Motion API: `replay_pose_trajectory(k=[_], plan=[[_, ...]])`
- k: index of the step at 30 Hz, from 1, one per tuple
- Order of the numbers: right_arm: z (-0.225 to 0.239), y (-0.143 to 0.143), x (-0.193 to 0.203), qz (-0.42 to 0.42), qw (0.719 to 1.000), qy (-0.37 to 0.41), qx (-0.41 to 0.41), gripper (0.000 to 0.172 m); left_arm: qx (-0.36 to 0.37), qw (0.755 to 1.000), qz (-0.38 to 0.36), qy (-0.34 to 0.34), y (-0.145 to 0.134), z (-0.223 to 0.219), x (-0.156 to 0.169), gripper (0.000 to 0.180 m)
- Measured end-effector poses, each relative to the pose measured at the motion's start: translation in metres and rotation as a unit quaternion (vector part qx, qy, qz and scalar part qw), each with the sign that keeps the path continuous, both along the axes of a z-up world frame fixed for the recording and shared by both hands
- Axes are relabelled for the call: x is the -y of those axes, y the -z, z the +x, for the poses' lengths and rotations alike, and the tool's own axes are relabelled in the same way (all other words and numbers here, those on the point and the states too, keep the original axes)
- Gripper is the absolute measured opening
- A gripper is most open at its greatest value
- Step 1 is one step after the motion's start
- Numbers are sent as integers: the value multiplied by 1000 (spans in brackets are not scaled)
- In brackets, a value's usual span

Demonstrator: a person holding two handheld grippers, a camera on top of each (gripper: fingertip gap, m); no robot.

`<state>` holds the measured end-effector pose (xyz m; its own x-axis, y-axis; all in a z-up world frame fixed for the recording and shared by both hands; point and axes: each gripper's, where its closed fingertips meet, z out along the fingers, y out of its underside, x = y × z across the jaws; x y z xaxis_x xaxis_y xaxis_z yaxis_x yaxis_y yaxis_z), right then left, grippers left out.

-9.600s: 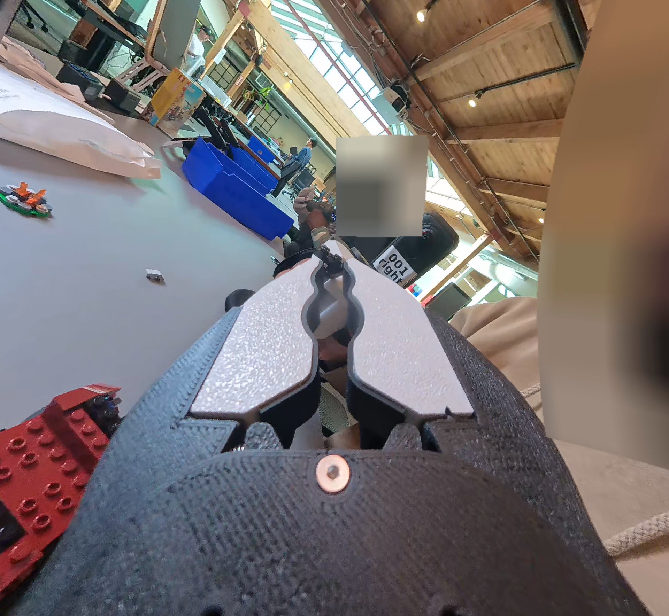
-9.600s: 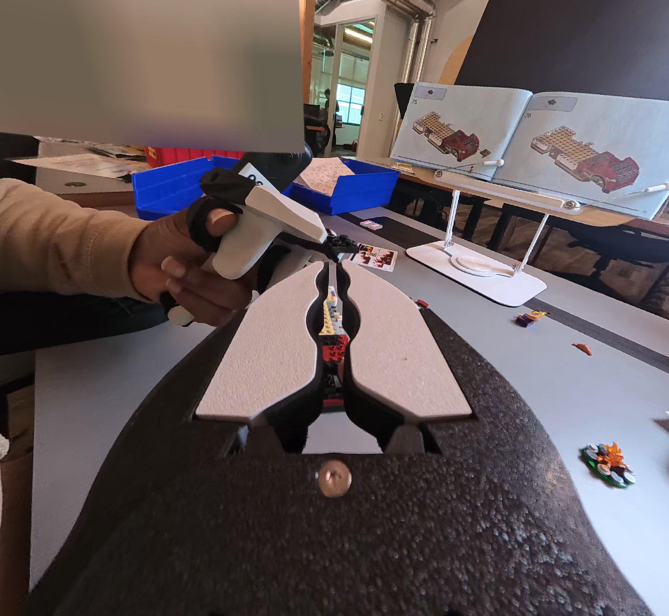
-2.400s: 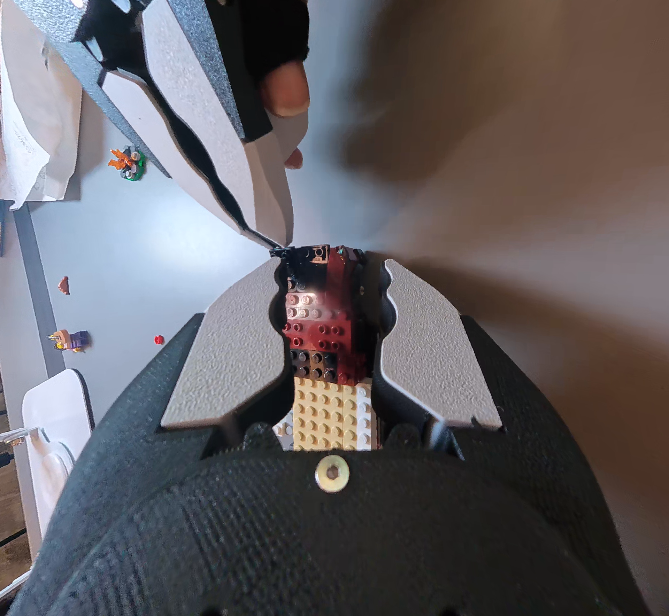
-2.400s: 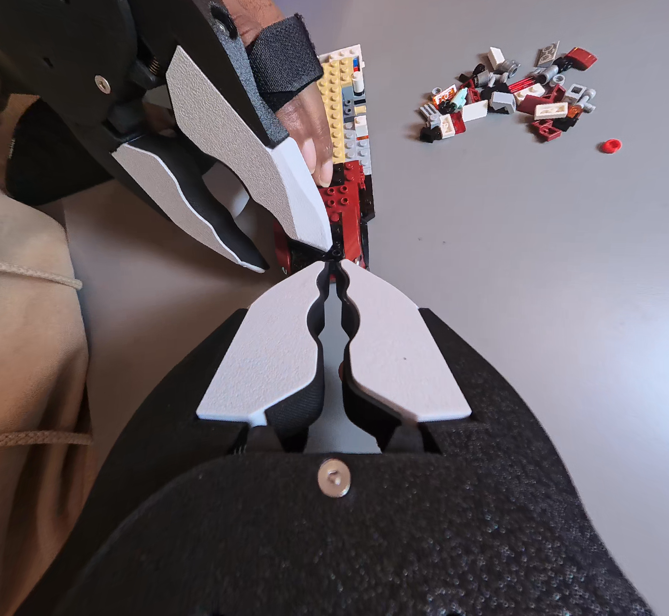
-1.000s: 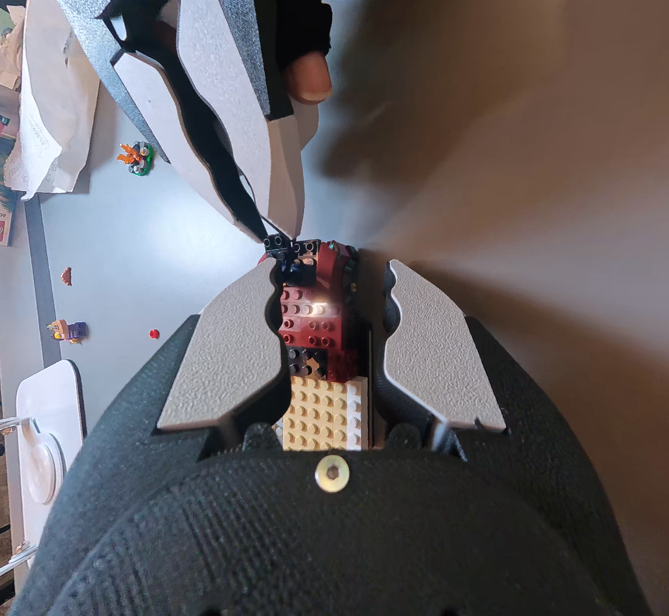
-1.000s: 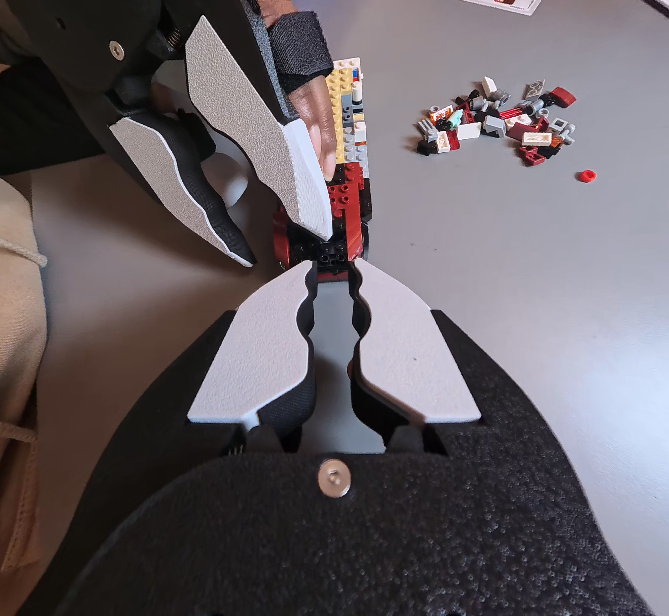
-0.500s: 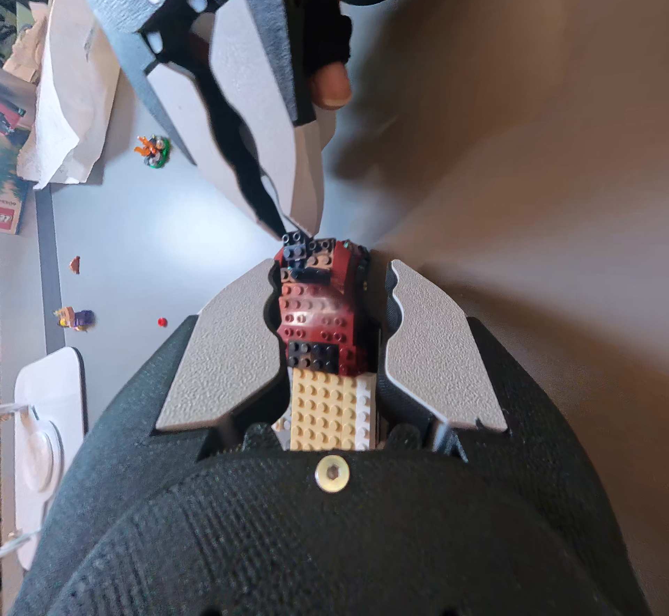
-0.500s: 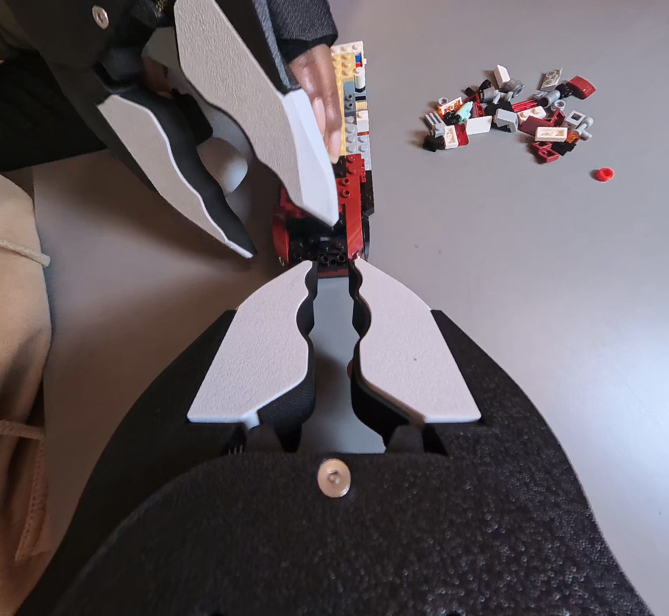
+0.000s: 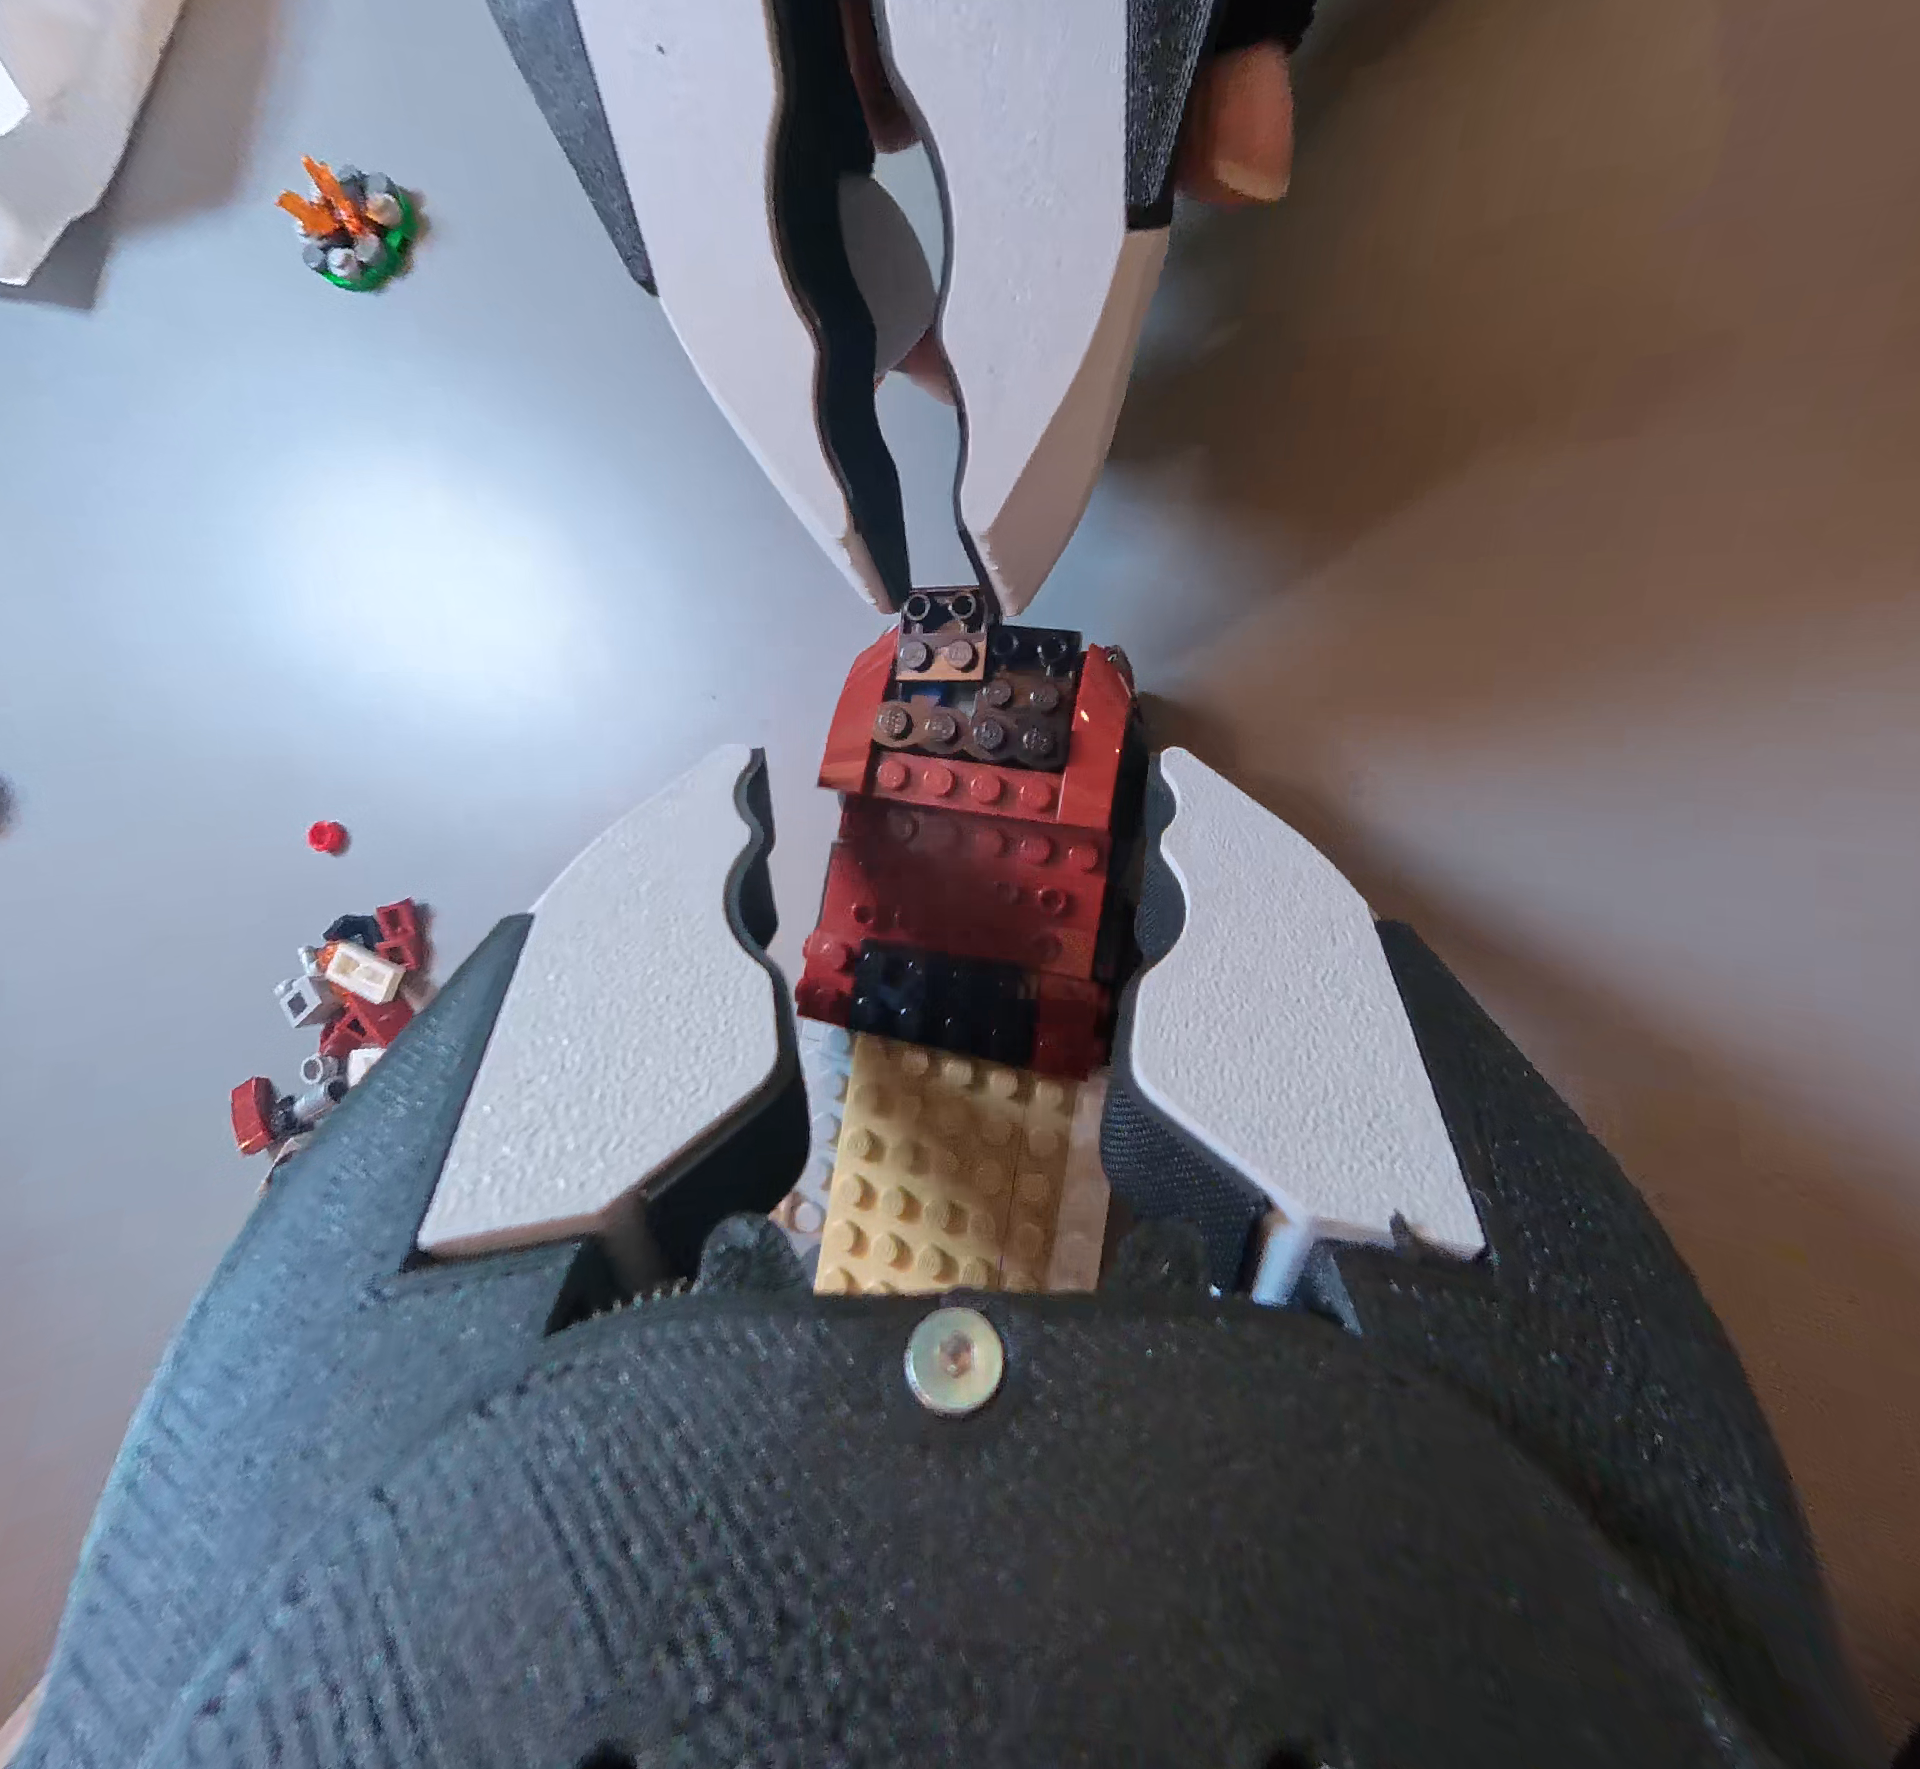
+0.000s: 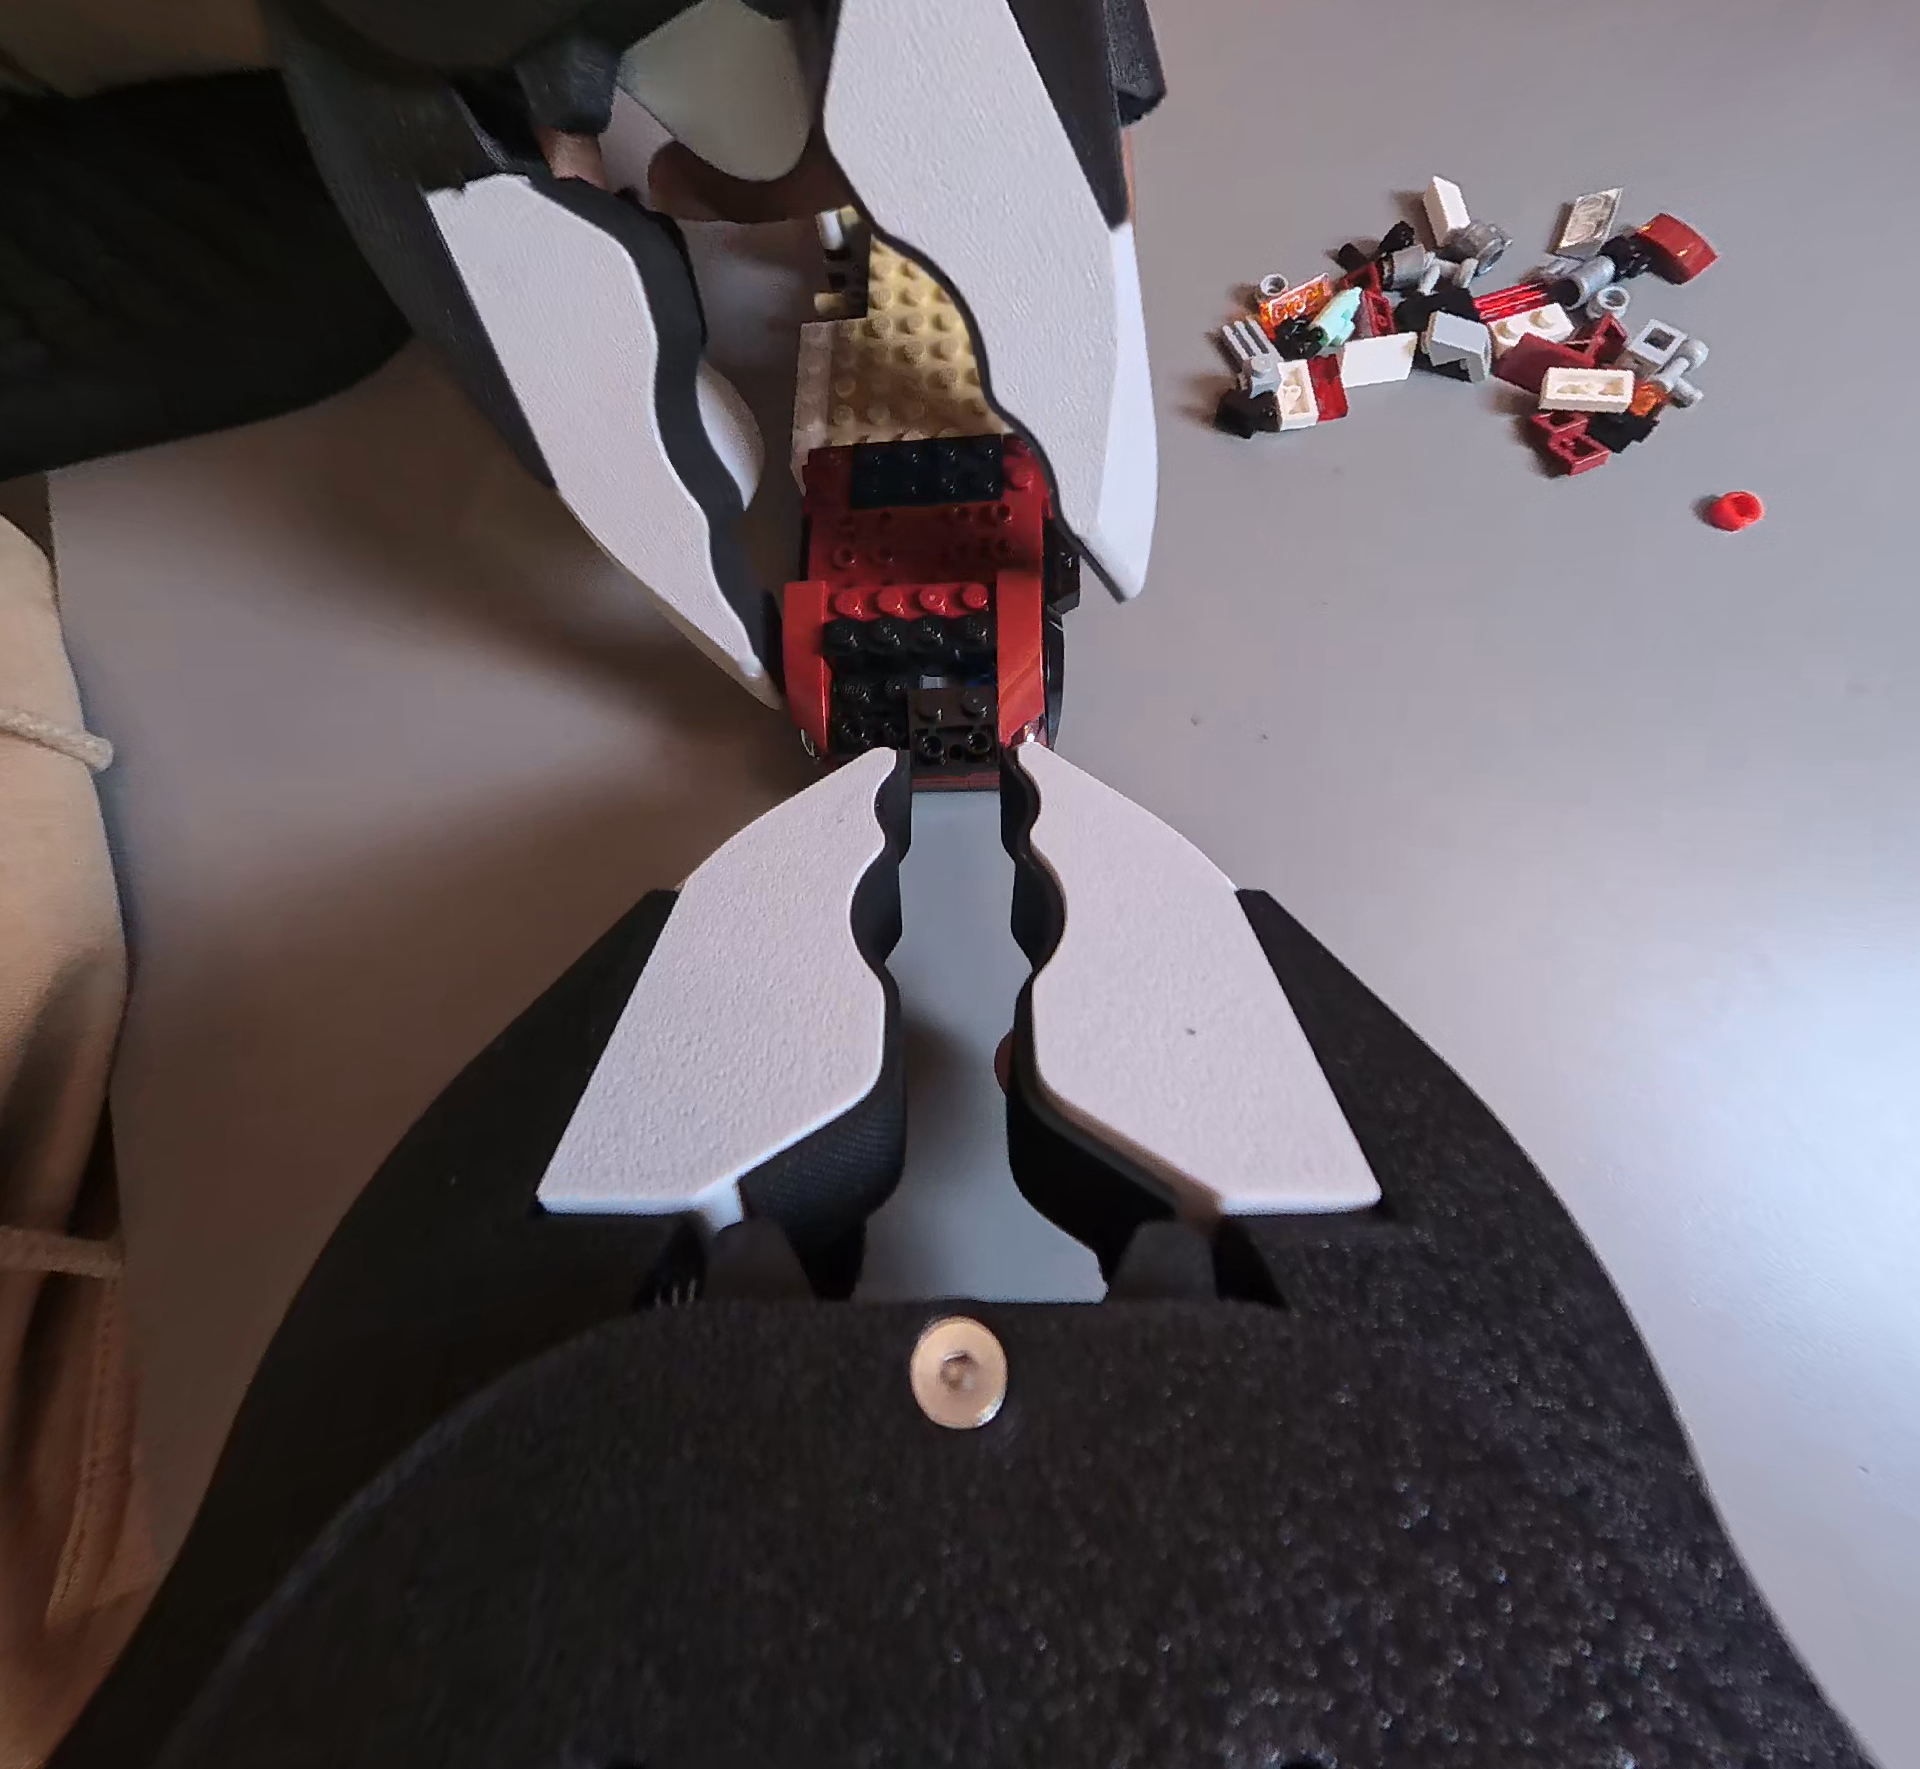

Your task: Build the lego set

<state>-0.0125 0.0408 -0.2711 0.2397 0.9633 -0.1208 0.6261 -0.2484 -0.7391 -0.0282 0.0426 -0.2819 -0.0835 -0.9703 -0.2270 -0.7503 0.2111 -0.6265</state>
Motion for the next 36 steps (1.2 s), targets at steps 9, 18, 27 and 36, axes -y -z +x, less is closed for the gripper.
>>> replay_pose_trajectory(k=[9,18,27,36], plan=[[9,-6,-1,5,1000,21,9,16,38,999,5,5,-3,13,3,60],[22,-89,-6,61,997,-22,40,16,233,971,14,-56,-81,34,-3,60],[11,-140,2,46,978,-118,166,16,397,907,-59,-125,-131,31,8,60],[3,-138,14,23,946,-166,277,16,405,902,-67,-136,-129,22,18,60]])
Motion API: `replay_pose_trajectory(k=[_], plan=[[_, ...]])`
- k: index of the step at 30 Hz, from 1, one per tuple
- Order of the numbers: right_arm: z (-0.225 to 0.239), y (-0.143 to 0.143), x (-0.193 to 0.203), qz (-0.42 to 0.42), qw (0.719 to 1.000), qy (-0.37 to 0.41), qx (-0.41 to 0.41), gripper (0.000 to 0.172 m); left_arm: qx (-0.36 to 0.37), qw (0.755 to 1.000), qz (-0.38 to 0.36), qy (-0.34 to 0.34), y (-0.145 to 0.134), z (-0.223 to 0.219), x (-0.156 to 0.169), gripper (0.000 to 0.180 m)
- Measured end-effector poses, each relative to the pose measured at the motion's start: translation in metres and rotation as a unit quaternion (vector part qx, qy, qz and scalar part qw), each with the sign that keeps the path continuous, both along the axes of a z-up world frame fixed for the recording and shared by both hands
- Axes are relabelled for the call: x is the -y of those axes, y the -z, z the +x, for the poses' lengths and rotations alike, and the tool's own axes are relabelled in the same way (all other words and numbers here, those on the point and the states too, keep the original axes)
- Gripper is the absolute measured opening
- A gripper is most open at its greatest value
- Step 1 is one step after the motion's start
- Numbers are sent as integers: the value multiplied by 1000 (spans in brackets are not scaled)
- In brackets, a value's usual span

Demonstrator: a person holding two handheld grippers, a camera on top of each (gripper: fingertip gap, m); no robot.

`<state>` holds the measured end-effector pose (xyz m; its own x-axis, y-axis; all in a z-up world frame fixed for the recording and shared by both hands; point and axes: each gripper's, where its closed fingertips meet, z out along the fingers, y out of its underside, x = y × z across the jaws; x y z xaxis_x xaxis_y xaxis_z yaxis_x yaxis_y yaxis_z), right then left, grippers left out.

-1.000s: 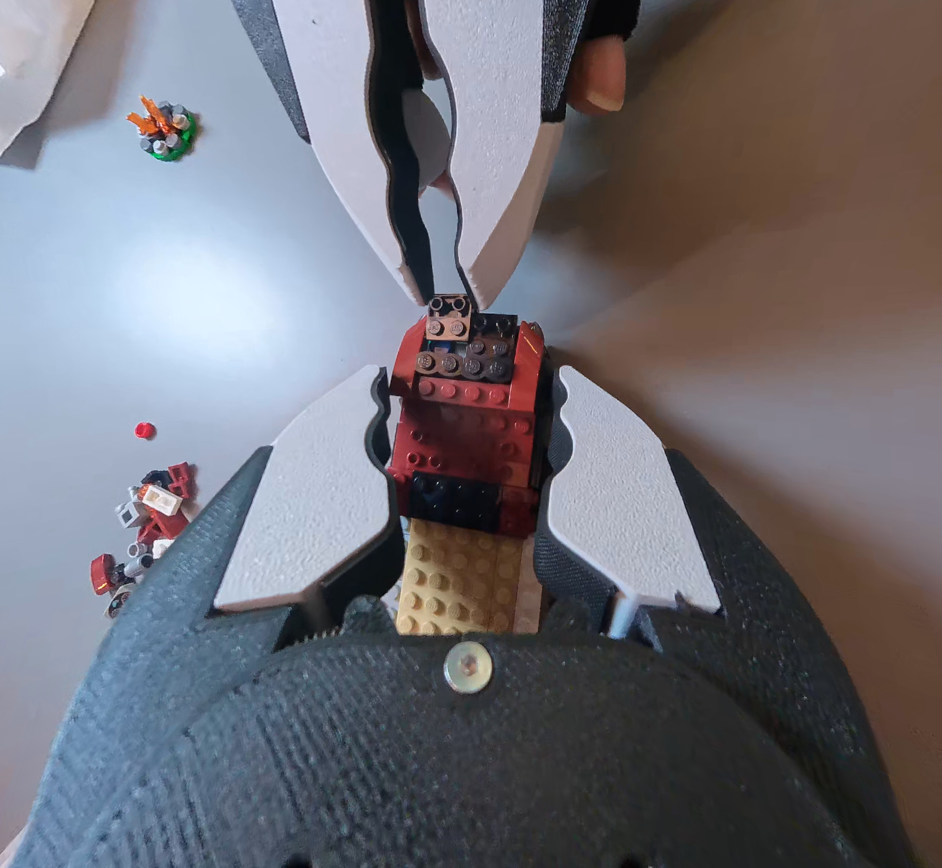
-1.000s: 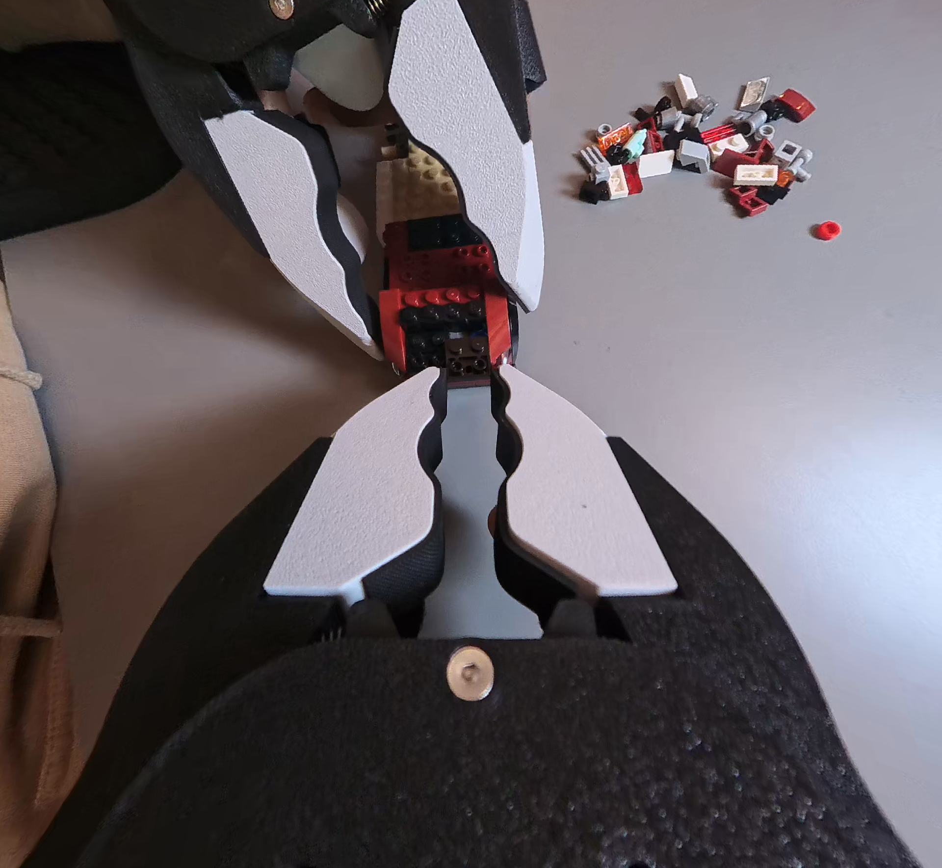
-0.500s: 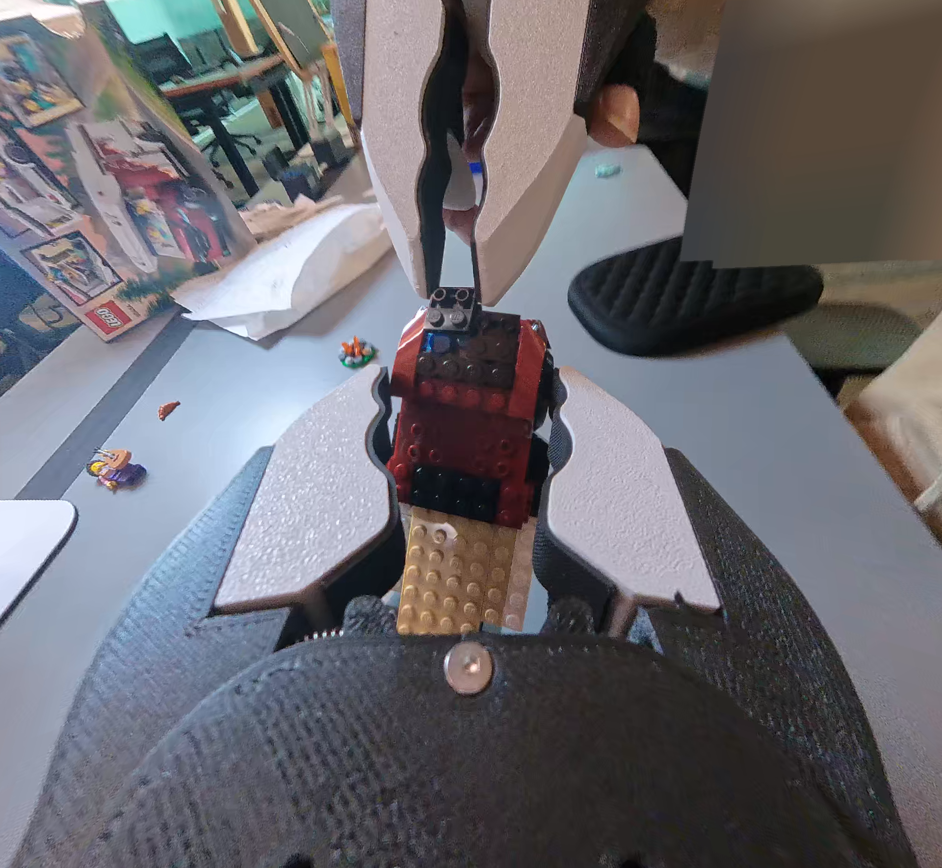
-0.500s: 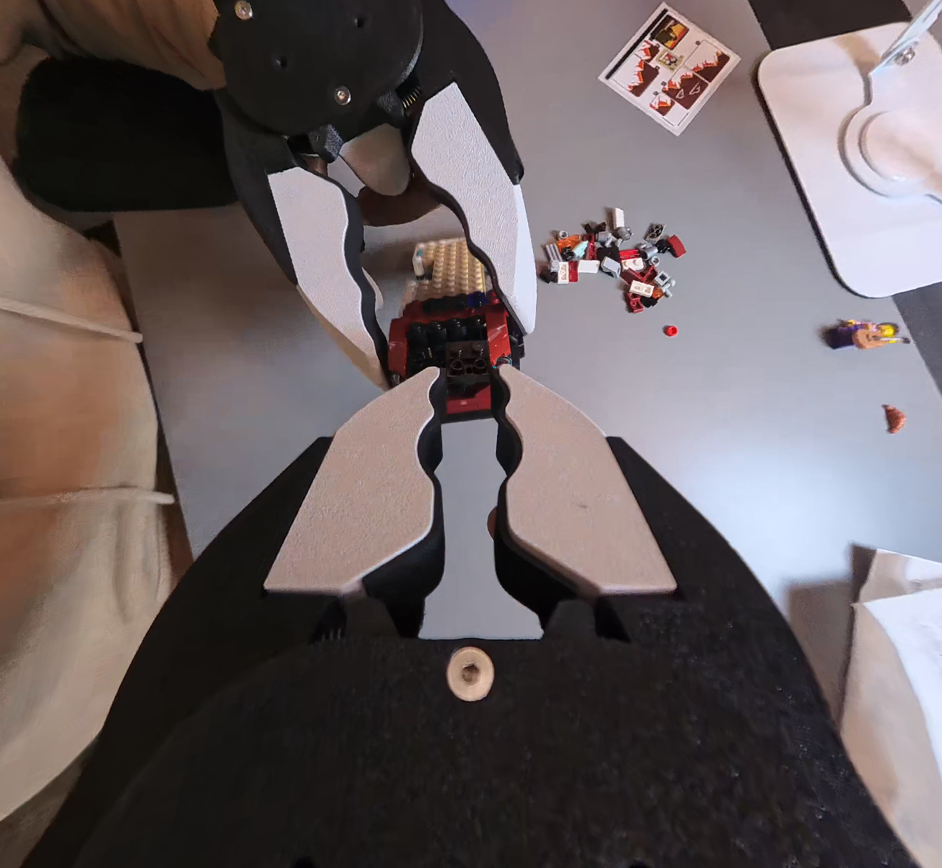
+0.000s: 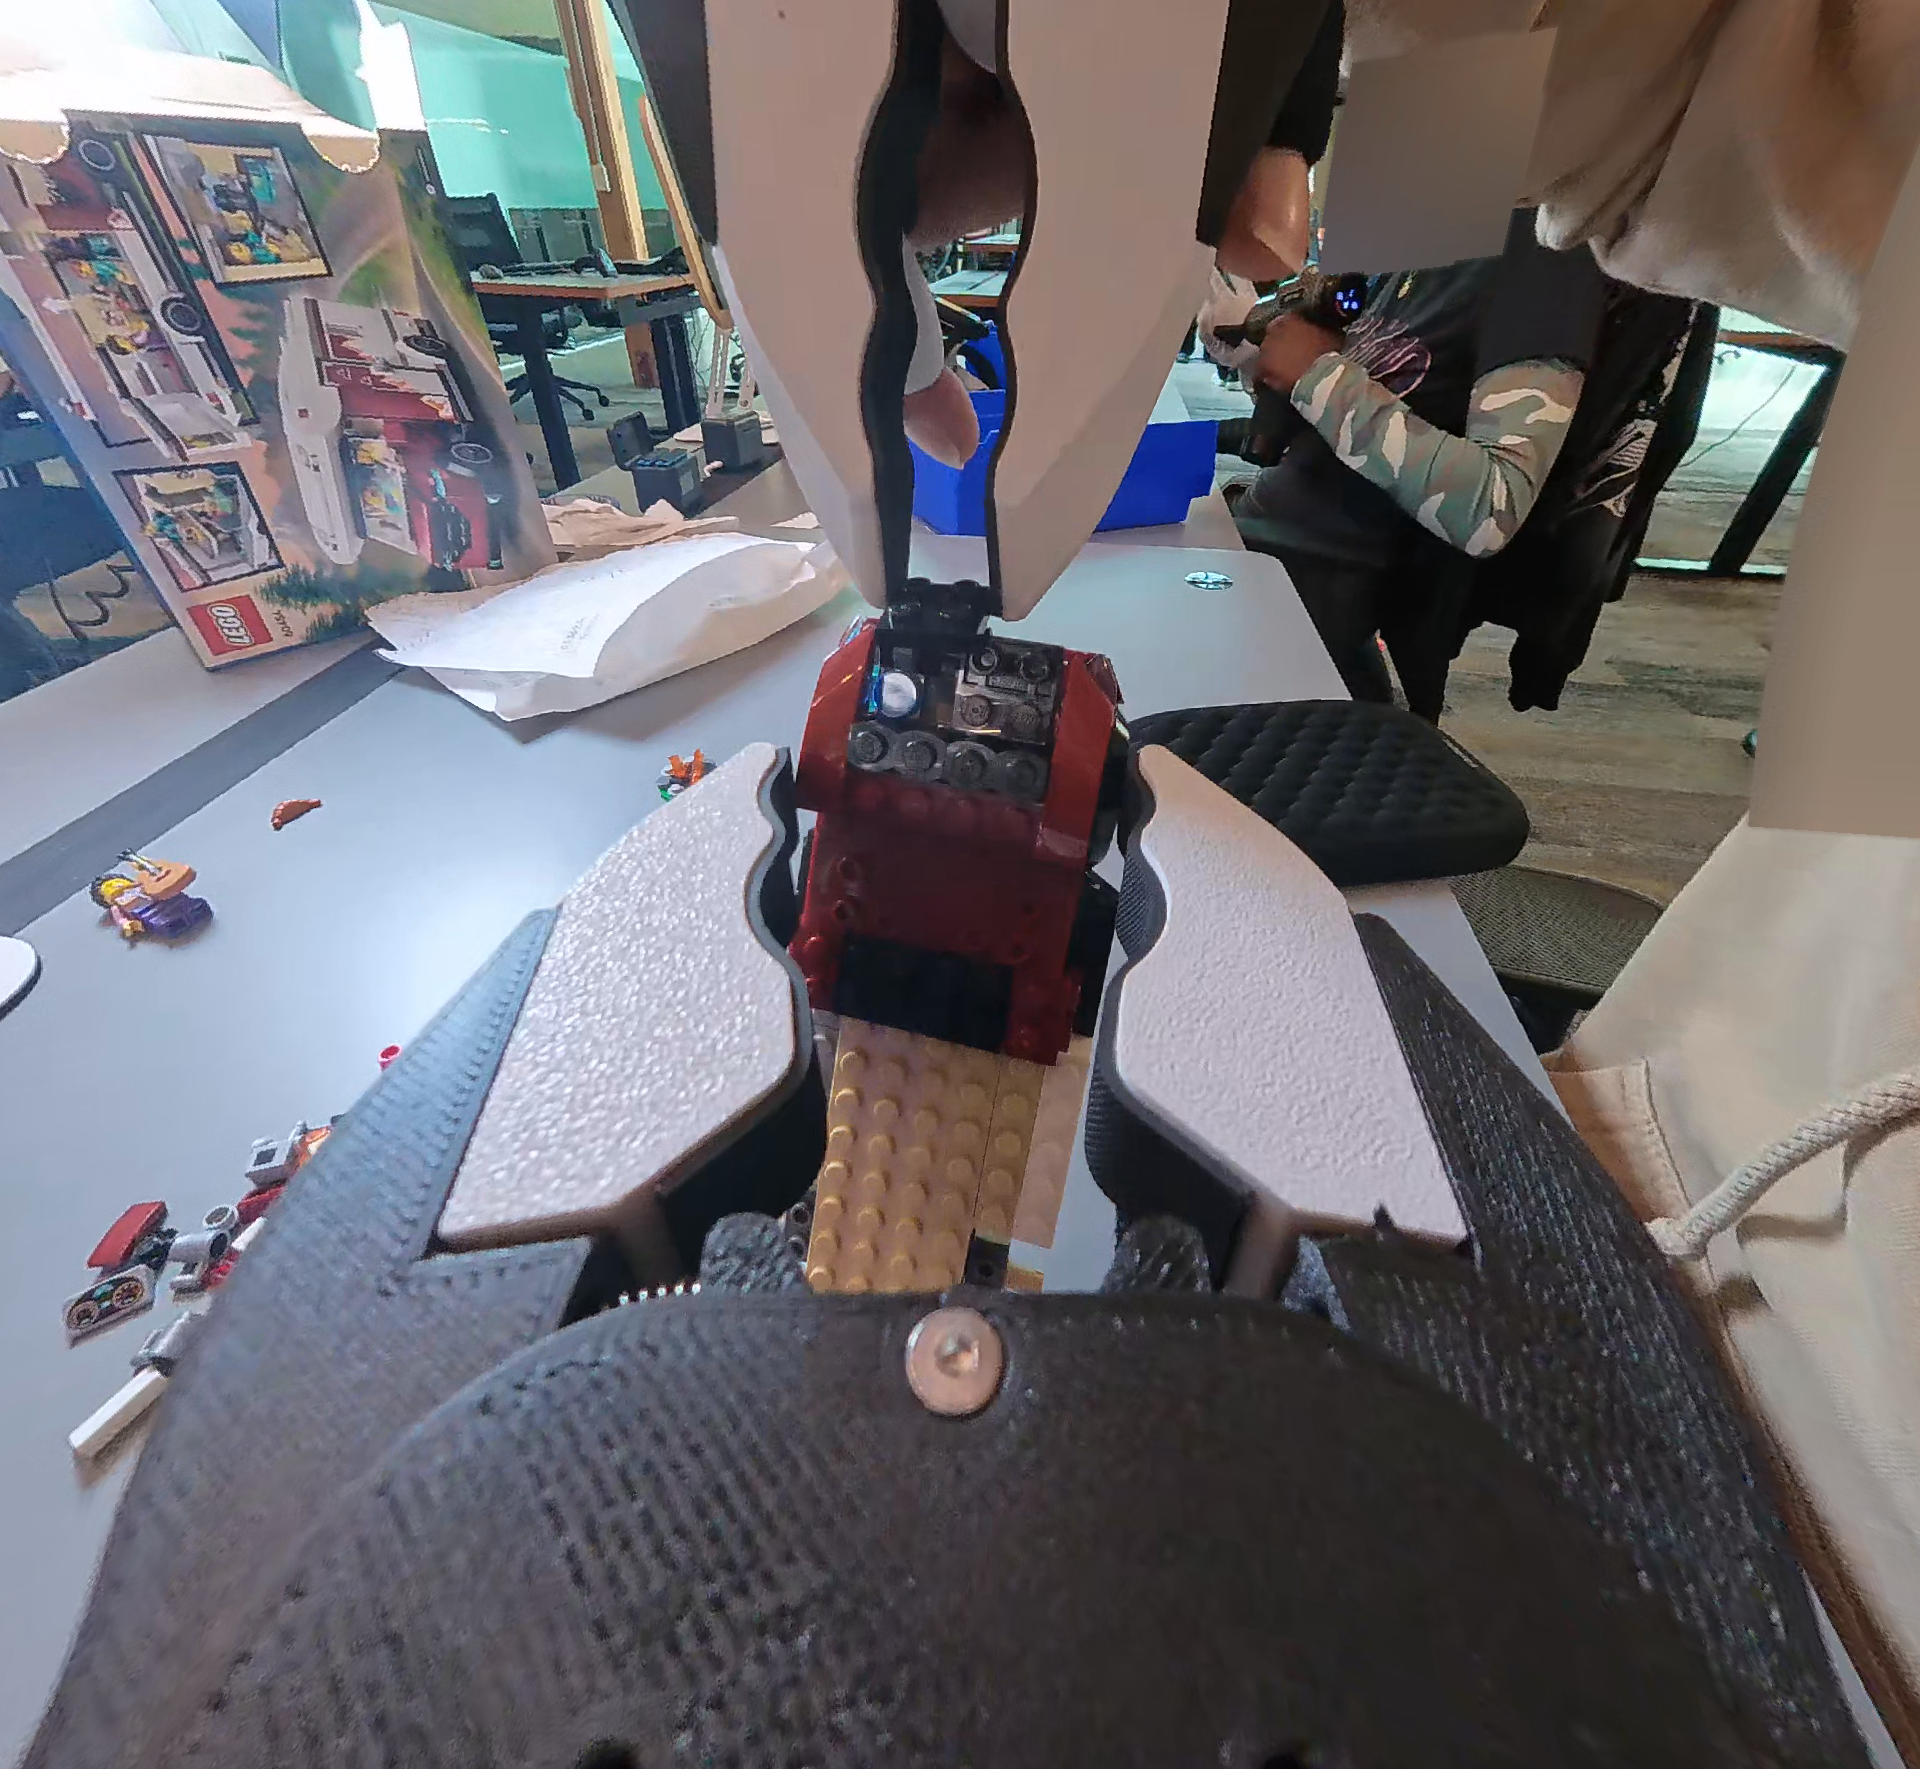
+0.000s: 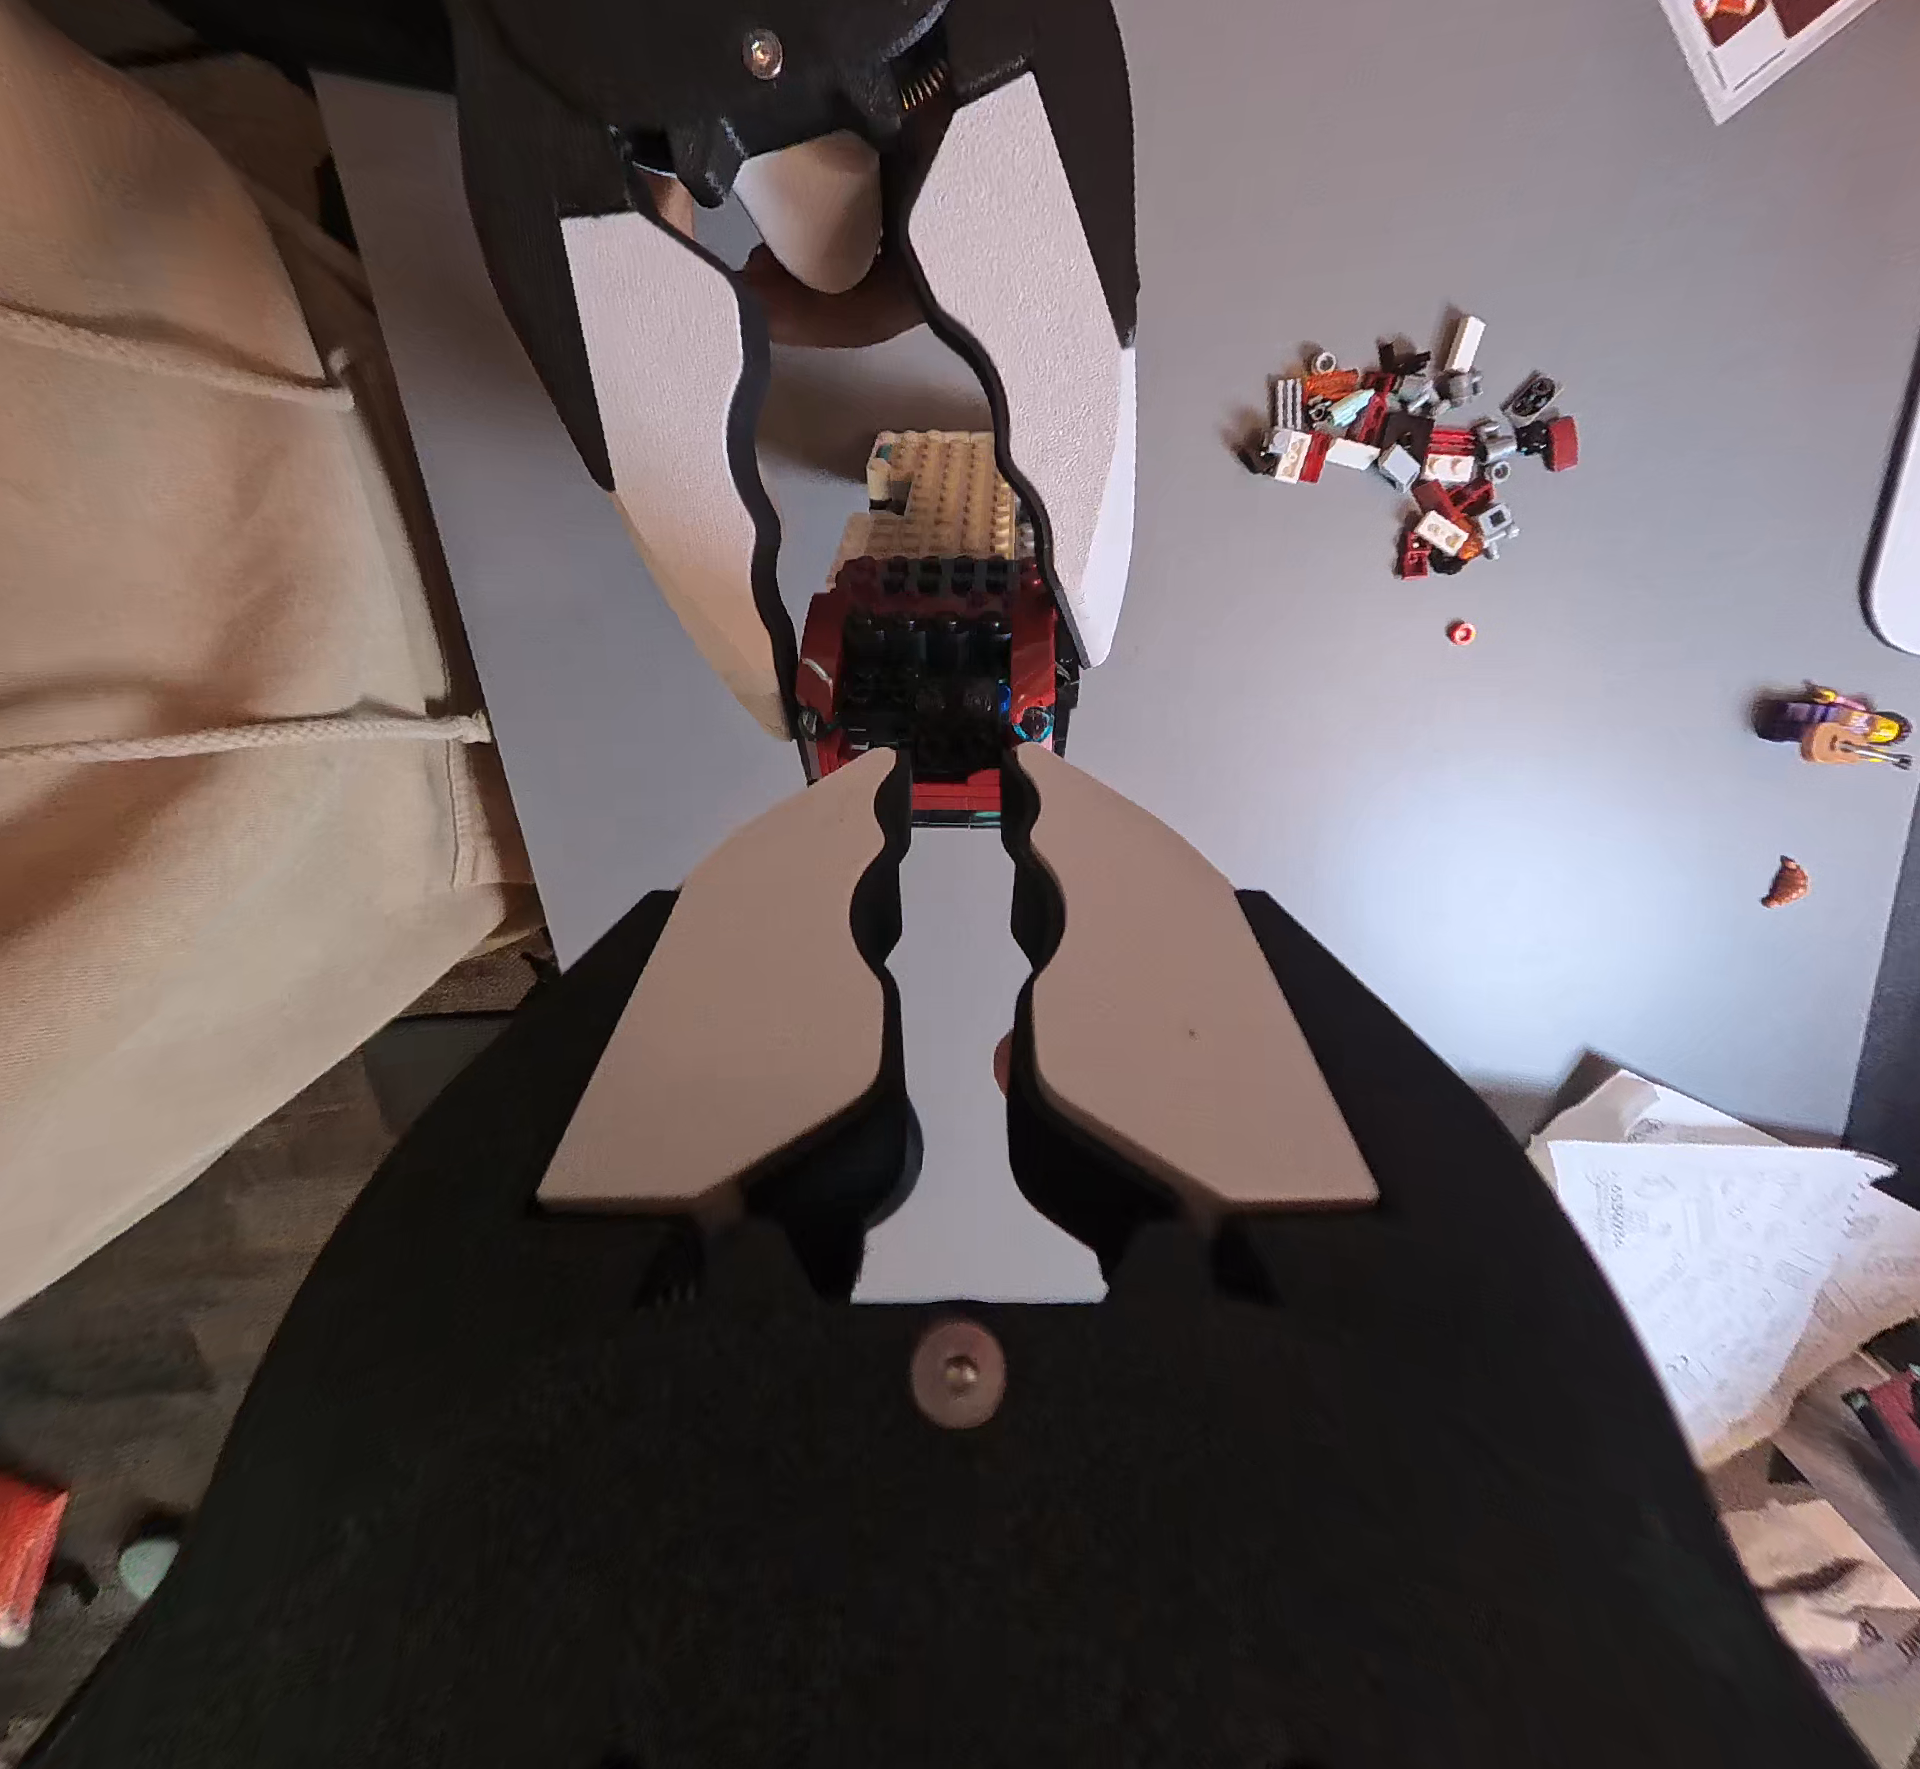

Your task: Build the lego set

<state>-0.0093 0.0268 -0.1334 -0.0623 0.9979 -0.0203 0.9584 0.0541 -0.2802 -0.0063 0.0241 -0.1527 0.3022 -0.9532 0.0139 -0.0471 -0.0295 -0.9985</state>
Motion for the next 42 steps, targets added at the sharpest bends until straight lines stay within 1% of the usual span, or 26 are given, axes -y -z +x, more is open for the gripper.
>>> replay_pose_trajectory(k=[14,24,33,39,42], plan=[[-6,-2,-1,11,998,15,60,16,19,1000,-6,-2,-2,-7,1,59],[-5,1,0,19,994,15,107,17,15,1000,-3,-2,0,-7,3,59],[-6,2,2,10,994,16,104,19,17,1000,-2,5,-1,-7,6,60],[-5,-1,7,-9,996,16,89,17,26,999,-2,21,-3,-6,11,59],[-2,-1,9,-15,995,17,95,17,34,999,-6,32,-4,-6,13,60]])
